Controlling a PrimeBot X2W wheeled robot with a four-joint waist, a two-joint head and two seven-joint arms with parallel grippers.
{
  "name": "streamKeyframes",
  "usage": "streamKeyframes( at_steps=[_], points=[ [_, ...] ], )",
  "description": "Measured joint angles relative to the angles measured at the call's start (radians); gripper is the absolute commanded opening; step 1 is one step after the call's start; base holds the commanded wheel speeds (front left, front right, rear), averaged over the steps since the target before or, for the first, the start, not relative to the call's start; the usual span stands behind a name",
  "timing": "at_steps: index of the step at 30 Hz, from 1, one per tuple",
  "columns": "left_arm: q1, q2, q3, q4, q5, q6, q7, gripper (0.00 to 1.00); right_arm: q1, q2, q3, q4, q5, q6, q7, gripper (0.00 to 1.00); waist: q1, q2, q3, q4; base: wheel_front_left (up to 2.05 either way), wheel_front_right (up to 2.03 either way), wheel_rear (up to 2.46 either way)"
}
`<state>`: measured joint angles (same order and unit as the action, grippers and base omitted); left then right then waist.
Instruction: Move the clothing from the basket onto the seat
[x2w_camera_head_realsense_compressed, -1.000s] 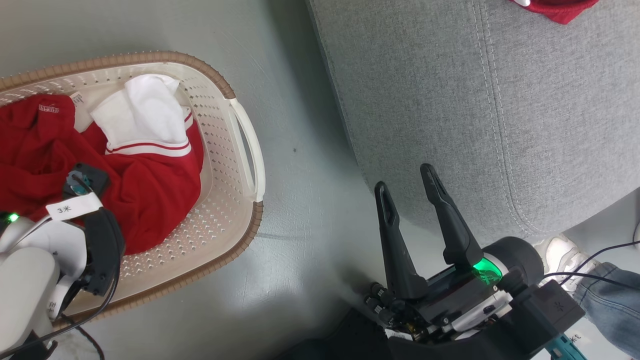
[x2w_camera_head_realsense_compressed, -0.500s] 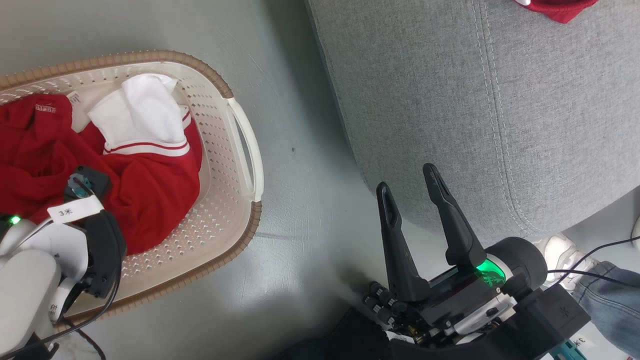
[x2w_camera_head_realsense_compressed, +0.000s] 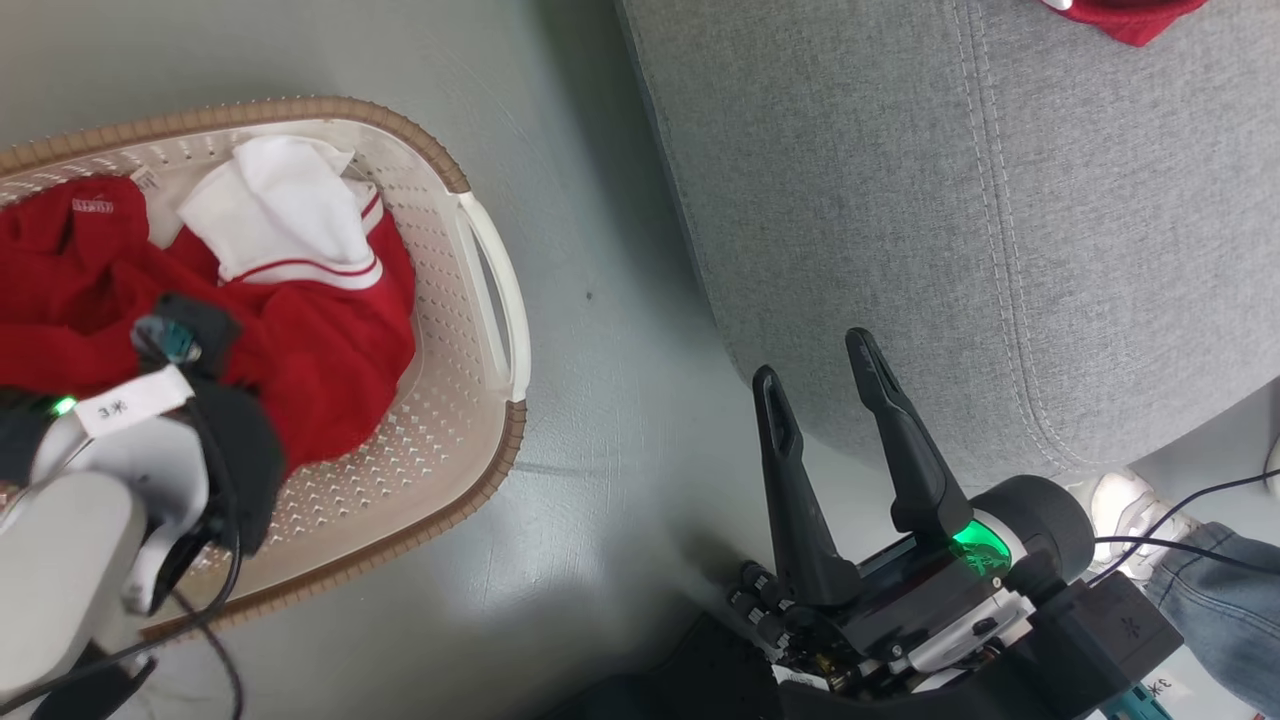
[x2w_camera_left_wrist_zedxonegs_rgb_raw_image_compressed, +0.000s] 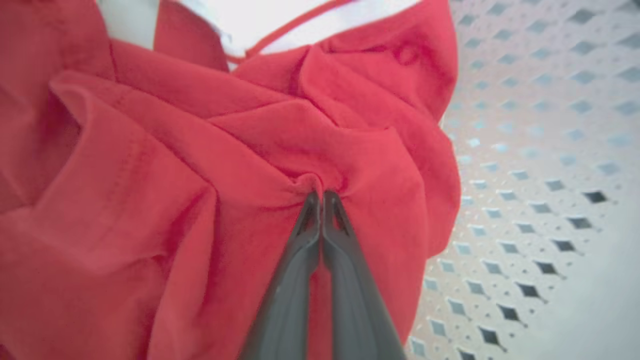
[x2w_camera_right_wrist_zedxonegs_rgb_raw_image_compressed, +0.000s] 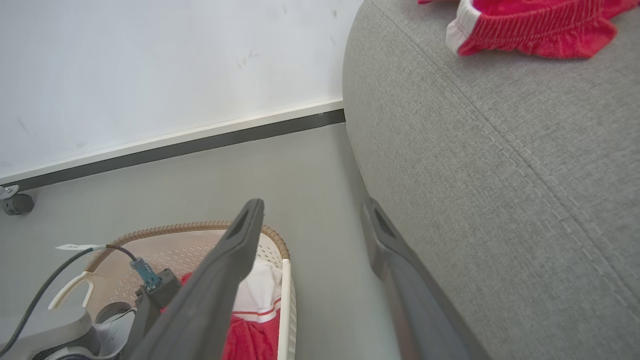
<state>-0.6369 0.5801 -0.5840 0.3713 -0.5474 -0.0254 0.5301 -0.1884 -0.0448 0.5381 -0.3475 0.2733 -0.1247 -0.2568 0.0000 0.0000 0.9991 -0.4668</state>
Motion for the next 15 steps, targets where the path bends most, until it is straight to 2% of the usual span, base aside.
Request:
streamKeyframes(
  at_steps=[8, 15],
  points=[
    [-0.021, -0.047, 0.057, -0.063, -0.049, 0.007, -0.076, 0.00, -0.007, 0.000, 0.004, 0.004, -0.002, 0.000, 0.000, 1.00, 0.0000, 0.0000, 0.005, 0.009, 0.00, 0.00, 0.00],
    [0.026, -0.038, 0.150, -0.124, -0.128, 0.008, -0.188, 0.00, -0.053, 0.000, 0.012, 0.039, -0.002, 0.000, 0.000, 1.00, 0.0000, 0.0000, -0.017, 0.010, 0.00, 0.00, 0.00]
  ],
)
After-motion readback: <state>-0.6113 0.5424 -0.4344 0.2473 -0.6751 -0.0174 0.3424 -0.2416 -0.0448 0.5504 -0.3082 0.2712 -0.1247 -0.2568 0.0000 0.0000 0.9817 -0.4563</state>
